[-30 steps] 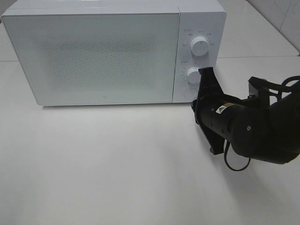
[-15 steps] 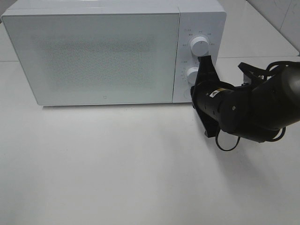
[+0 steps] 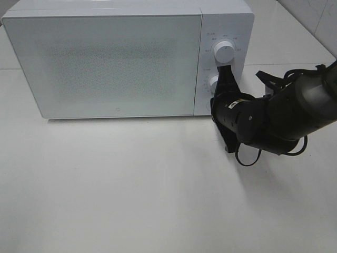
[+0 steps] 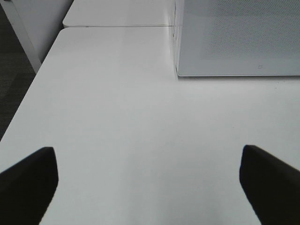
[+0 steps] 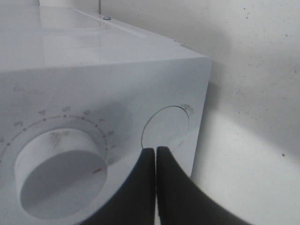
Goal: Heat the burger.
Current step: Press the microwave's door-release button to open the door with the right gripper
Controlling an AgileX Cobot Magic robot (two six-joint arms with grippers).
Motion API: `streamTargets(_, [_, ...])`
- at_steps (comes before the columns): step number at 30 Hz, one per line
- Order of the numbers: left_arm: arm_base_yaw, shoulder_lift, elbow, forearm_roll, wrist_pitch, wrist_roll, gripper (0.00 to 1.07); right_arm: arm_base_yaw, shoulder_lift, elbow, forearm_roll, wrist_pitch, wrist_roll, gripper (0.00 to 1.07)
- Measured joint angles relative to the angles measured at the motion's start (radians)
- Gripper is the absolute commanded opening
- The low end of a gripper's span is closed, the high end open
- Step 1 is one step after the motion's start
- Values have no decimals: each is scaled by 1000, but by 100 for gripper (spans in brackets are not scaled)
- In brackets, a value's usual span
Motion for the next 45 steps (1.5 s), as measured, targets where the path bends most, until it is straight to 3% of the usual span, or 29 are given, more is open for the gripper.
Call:
streamTargets(22, [0, 0, 0, 0, 0, 0, 98, -15, 80, -76, 33, -9, 2, 0])
streamTargets(45, [0, 0, 0, 0, 0, 0, 98, -13, 105, -77, 34, -93, 30, 0])
